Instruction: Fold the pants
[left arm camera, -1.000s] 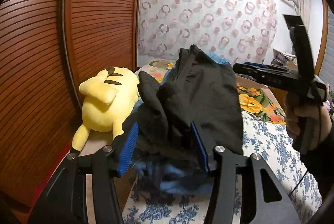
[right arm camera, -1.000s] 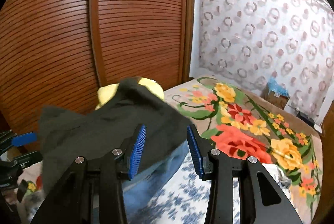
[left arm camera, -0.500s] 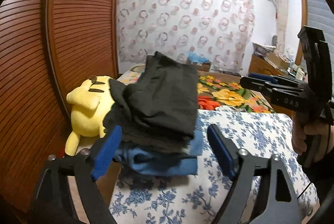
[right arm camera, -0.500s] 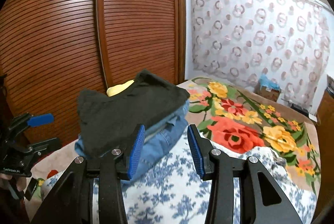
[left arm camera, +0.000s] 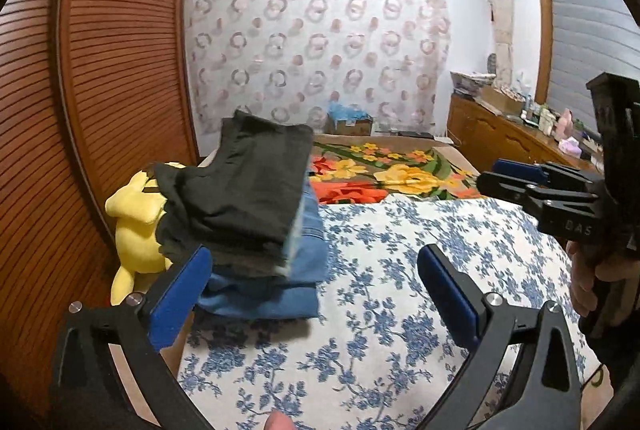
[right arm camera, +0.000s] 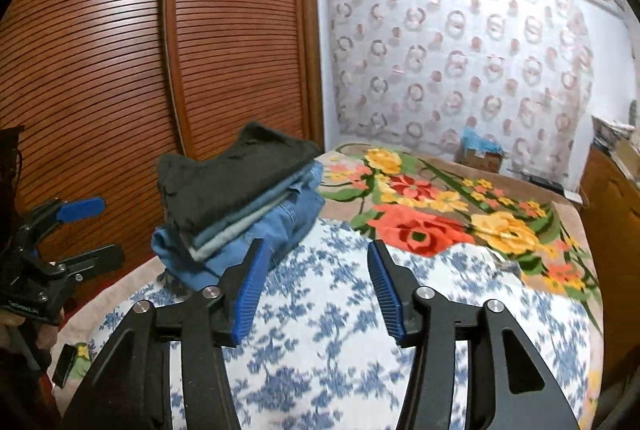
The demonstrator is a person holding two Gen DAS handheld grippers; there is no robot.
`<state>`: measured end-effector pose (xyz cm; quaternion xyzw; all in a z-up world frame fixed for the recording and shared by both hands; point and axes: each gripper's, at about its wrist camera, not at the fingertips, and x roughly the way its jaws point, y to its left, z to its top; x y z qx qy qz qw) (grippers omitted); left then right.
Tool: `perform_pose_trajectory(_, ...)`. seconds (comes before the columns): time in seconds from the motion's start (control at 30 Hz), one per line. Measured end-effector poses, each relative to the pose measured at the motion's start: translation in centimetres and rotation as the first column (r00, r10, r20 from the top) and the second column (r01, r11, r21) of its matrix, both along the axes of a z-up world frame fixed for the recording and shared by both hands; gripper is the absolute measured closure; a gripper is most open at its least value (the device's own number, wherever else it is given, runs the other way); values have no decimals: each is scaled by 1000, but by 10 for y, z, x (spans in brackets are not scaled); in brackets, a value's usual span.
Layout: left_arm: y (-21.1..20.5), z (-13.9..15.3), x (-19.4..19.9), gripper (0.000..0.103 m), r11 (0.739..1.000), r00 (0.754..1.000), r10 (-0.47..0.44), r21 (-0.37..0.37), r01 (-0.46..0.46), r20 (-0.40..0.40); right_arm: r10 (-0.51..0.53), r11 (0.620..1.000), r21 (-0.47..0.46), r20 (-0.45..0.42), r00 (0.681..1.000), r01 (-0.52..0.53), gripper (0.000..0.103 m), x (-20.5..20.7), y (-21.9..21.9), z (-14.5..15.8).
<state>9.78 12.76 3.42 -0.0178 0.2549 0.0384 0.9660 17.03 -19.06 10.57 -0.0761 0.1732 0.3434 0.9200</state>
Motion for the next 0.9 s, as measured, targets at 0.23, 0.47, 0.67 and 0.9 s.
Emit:
perform_pose_trajectory(0.23, -31, -10, 4, 0, 998, 998, -55, -11, 55, -28, -114, 993, 14, -31, 993, 115, 40, -35, -27, -10)
perform_pose_trajectory(0.47, -64, -17, 3, 0, 994, 993, -112, -13, 111, -46, -242, 970, 19, -28, 970, 243, 26, -73, -38, -10)
perform_pose_trajectory(0.67, -86, -22, -8, 0, 990, 989, -140, -22, 139, -55, -331, 943, 31, -18, 944, 331, 22, -109, -45, -10)
perform_pose_trajectory(0.9, -103, -17, -25, 0, 989, 989, -143, -31, 142, -45, -378, 925, 42, -11, 926, 378, 22, -141, -38, -12)
